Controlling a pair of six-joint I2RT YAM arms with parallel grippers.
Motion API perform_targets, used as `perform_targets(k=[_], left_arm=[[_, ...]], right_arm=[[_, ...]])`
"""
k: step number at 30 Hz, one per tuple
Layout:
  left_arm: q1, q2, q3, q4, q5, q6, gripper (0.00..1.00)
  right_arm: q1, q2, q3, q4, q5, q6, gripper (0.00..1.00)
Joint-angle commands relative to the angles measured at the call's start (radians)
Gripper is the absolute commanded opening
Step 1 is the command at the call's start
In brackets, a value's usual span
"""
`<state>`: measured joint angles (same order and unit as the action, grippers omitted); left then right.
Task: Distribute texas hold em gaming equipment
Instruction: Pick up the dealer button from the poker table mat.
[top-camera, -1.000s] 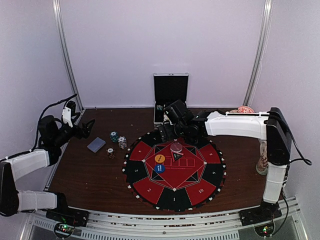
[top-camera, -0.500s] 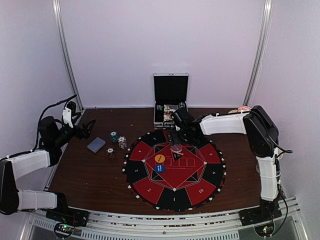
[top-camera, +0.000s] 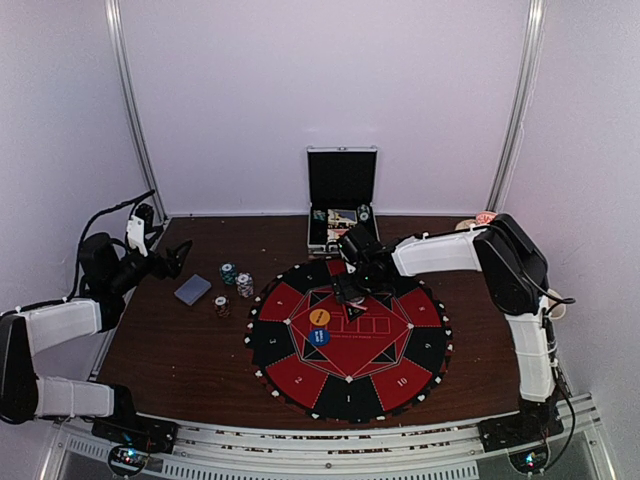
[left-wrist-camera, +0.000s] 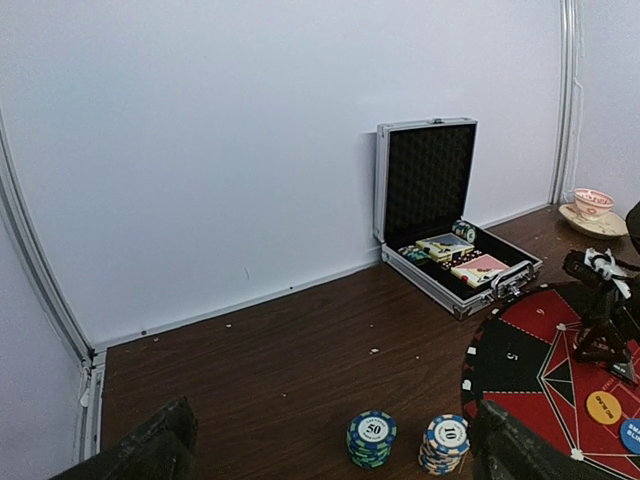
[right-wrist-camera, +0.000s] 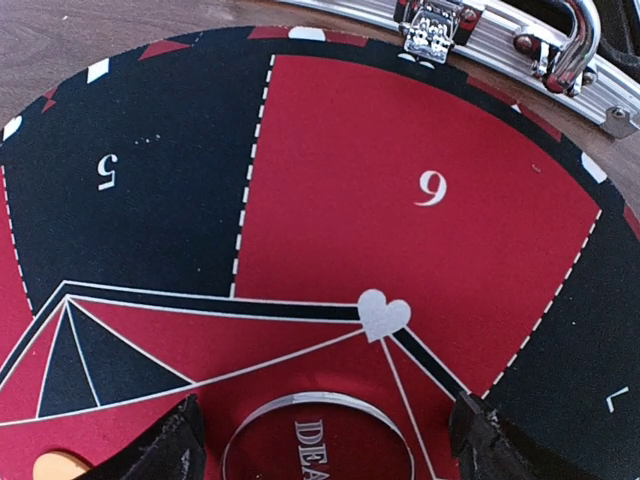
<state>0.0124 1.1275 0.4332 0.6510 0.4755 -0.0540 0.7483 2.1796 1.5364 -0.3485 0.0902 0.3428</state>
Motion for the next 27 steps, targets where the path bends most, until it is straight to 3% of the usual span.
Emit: perform_targets(k=[1,6,19,27], left_arm=[[0.005,0.004,-0.007,0.058,0.005,0.001,0.98],[0.006,0.003,-0.007,0.058,0.005,0.000,0.98],[0.006,0.001,-0.010,0.060,-0.002,0.001,0.98],[0.005,-0.005,-0.012,0.061,-0.005,0.001,0.98]], right_arm=[[0.012,0.016,0.028,-0.039,0.035,-0.005,0.85],[0.014,0.024,0.028,-0.049,0.045,-0.003,0.77],[0.018,-0.014,-0.013,-0.065,0.027,0.023,0.77],[0.018,-0.053,-0.065,-0.046,0.019,0.040,0.70]])
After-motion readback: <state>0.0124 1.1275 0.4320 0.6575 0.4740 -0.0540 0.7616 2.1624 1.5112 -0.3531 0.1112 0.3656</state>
